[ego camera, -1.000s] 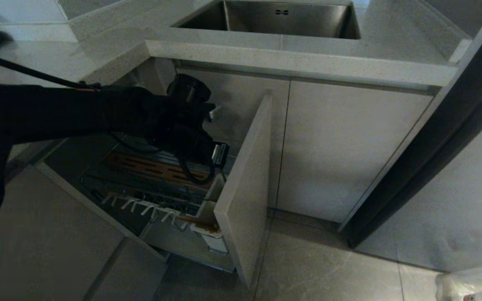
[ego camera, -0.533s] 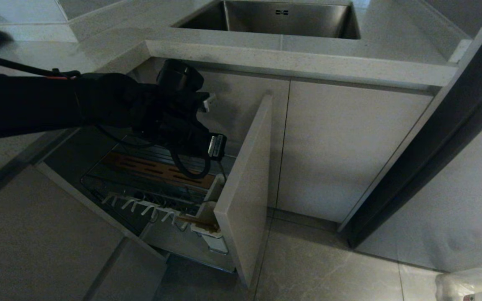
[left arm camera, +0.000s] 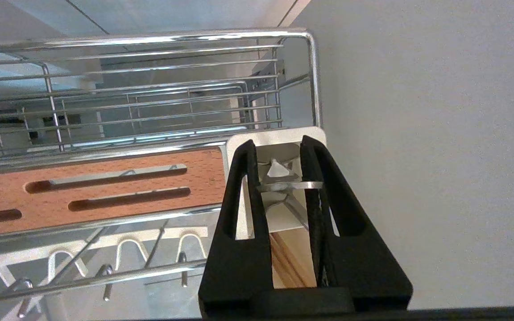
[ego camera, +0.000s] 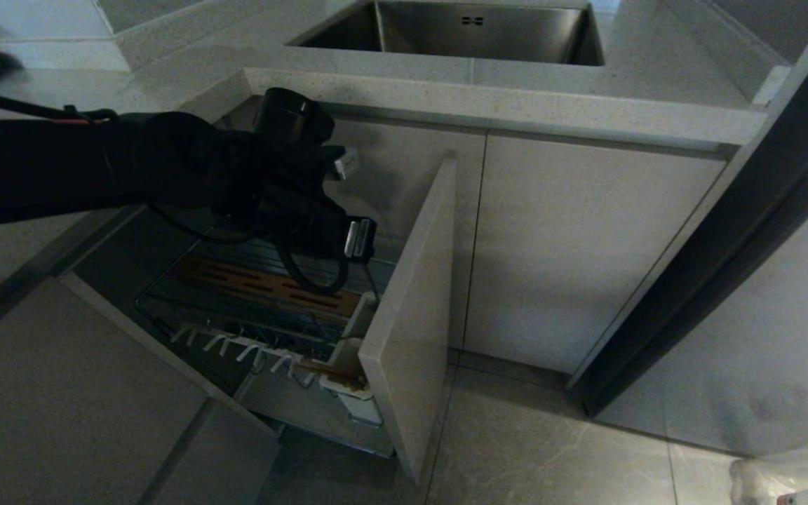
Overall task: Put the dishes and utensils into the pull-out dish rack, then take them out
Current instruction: Take the spoon out of the cupboard
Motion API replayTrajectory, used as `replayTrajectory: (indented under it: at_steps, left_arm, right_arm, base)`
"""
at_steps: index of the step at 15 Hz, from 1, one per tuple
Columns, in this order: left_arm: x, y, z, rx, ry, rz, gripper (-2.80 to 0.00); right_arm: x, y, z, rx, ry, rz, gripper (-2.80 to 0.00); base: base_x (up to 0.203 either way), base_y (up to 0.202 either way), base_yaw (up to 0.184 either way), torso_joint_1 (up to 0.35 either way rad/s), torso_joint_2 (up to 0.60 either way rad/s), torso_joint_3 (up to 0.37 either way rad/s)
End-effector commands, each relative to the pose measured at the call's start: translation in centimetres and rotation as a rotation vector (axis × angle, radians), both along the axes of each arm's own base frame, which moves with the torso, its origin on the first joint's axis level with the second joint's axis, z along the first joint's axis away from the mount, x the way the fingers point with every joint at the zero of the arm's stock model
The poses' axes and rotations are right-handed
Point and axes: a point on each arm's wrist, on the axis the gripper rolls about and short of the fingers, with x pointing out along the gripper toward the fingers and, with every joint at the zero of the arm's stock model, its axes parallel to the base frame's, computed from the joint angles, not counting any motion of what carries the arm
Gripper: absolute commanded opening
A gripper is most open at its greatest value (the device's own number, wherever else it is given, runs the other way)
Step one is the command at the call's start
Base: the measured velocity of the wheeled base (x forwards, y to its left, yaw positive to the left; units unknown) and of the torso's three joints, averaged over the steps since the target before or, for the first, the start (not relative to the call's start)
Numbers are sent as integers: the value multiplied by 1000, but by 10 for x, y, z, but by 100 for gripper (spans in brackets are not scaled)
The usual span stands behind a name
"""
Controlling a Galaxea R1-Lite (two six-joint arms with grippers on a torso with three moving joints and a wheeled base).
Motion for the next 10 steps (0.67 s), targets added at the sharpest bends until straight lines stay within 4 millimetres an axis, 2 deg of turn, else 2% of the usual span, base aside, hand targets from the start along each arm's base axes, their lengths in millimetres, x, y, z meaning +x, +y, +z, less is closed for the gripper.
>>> replayTrajectory:
  at_steps: [1, 10]
  left_arm:
    - [-7, 2, 9, -17, -17, 3, -280]
    - [-31, 13, 37, -70, -81, 10, -280]
  right_arm:
    - [0, 0, 0, 0, 0, 0, -280]
    - [0, 0, 0, 0, 0, -1, -280]
  base:
    - [0, 0, 0, 0, 0, 0]
    - [0, 0, 0, 0, 0, 0]
